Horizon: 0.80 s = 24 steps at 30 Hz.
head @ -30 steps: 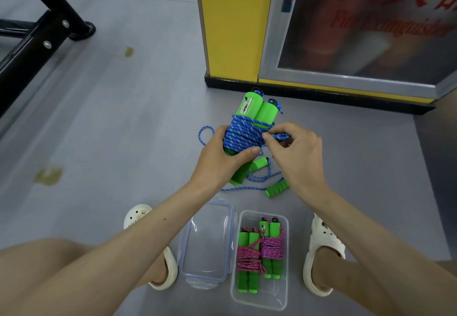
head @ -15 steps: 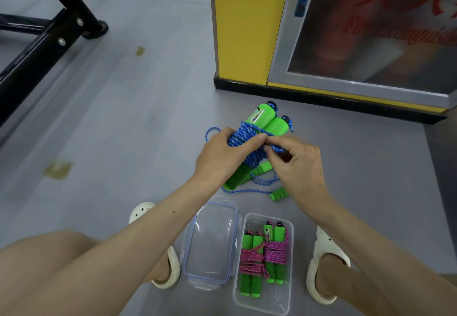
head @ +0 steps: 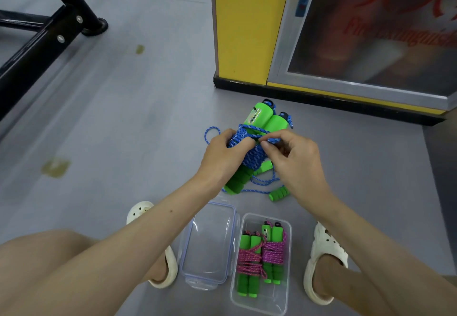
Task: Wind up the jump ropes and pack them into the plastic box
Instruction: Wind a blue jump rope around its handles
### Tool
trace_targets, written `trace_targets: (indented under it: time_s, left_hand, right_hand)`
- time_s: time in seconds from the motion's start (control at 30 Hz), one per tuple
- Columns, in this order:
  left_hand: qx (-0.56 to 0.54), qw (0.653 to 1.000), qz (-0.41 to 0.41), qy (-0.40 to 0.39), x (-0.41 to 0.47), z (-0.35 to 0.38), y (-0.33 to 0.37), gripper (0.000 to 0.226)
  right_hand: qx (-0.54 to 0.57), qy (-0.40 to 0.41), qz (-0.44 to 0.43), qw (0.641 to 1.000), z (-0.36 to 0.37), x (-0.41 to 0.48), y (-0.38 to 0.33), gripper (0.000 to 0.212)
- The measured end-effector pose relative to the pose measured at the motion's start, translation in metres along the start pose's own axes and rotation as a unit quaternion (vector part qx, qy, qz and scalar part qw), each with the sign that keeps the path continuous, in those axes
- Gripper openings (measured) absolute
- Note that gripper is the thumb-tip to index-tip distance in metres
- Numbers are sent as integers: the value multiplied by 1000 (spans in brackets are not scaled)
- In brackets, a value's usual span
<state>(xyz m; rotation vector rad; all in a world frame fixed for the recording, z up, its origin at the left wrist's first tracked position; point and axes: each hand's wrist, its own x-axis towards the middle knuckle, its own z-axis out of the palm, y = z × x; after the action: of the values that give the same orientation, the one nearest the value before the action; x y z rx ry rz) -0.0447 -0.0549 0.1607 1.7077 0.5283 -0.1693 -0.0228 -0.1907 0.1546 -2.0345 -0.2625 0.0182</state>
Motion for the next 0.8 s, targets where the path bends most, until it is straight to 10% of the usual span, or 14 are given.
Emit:
trace_targets:
  time_s: [0.4, 0.8]
  left_hand:
    - [55, 996, 61, -39, 6, 2, -7, 13]
    - [140, 983, 94, -76, 4, 1, -9, 20]
  right_hand:
    - [-128, -67, -59, 988, -9, 7, -1, 16]
    - [-122, -68, 61, 988, -10, 8, 9, 23]
